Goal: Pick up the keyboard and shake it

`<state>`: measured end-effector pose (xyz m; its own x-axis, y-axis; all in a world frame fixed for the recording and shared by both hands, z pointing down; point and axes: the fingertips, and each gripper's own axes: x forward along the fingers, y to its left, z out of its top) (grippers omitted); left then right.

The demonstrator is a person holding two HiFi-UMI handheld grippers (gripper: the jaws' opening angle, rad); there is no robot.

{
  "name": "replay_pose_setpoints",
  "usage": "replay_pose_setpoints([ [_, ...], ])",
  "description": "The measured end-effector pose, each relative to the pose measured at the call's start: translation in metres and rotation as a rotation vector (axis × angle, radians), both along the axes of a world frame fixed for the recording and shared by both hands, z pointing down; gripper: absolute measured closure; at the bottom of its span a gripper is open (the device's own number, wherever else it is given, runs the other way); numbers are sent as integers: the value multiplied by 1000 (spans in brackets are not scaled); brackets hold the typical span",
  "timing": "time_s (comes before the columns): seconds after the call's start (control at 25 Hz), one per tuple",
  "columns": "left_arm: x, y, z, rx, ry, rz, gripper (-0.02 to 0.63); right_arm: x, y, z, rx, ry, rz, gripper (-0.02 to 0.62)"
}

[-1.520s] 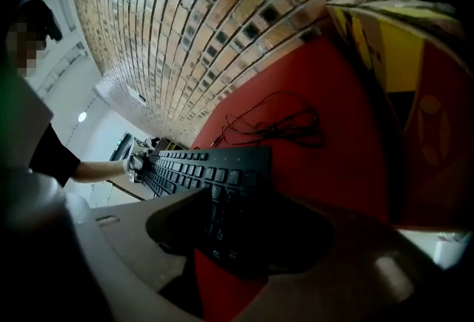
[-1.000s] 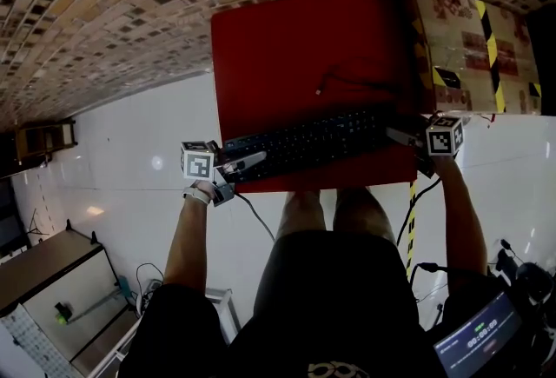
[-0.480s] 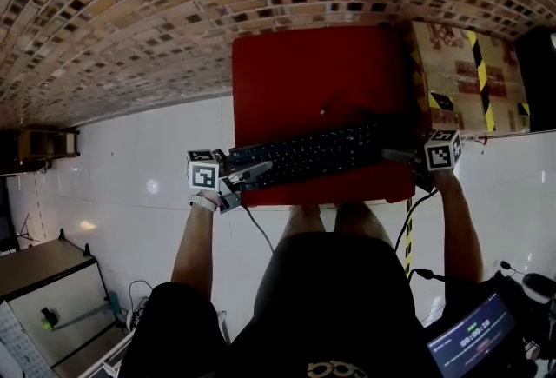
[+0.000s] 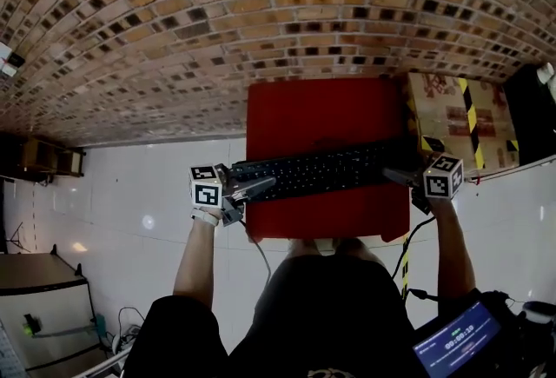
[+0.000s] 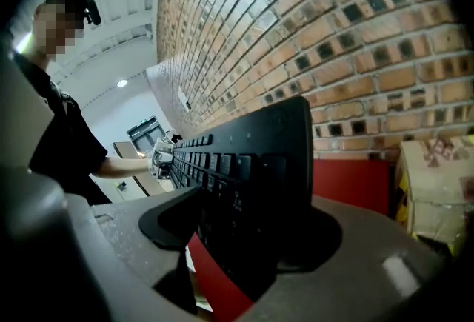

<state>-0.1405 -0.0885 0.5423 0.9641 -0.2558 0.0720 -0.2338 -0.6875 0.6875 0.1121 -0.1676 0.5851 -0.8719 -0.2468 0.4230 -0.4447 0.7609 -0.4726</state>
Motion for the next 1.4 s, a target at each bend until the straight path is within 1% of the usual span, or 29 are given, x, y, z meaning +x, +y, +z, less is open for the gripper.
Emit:
replay_pose_setpoints([
  [0.16, 6, -8, -36, 162, -56, 6, 518, 7, -11, -39, 123, 6, 18, 299],
  [0.36, 7, -32, -72, 322, -71, 6, 514, 12, -35, -87, 275, 1, 42, 298],
  [0.48, 12, -47, -103, 450, -82, 1, 509, 16, -49, -125, 387, 2, 49, 296],
  [0.56, 19, -55, -134, 571, -89, -15, 494, 23, -53, -165, 497, 9, 59, 296],
  [0.64, 23, -67, -171, 720, -101, -64, 466, 26, -56, -218, 658, 22, 69, 295],
  [0.72, 21, -79, -208, 860, -120, -150, 398, 26, -52, -269, 835, 26, 84, 295],
  [0.76, 20, -80, -221, 908, -126, -193, 358, 25, -44, -288, 908, 16, 94, 295],
  [0.8, 19, -79, -230, 939, -131, -226, 331, 23, -35, -303, 963, -3, 102, 295],
  [0.84, 18, -78, -236, 957, -136, -251, 306, 21, -28, -311, 997, -22, 107, 295],
  [0.92, 18, -83, -236, 965, -148, -283, 274, 21, -26, -310, 1012, -28, 113, 295],
  [1.04, 21, -91, -223, 931, -191, -308, 231, 27, -24, -293, 984, 27, 122, 291],
  [1.12, 19, -97, -220, 923, -209, -332, 204, 25, -24, -298, 1008, 55, 119, 291],
  [1.2, 15, -103, -223, 926, -192, -360, 196, 18, -29, -319, 1080, 57, 113, 285],
  [1.28, 12, -104, -223, 915, -156, -379, 195, 12, -26, -334, 1134, 72, 107, 282],
  [1.4, 9, -103, -214, 876, -119, -395, 187, 8, -23, -334, 1138, 114, 93, 281],
])
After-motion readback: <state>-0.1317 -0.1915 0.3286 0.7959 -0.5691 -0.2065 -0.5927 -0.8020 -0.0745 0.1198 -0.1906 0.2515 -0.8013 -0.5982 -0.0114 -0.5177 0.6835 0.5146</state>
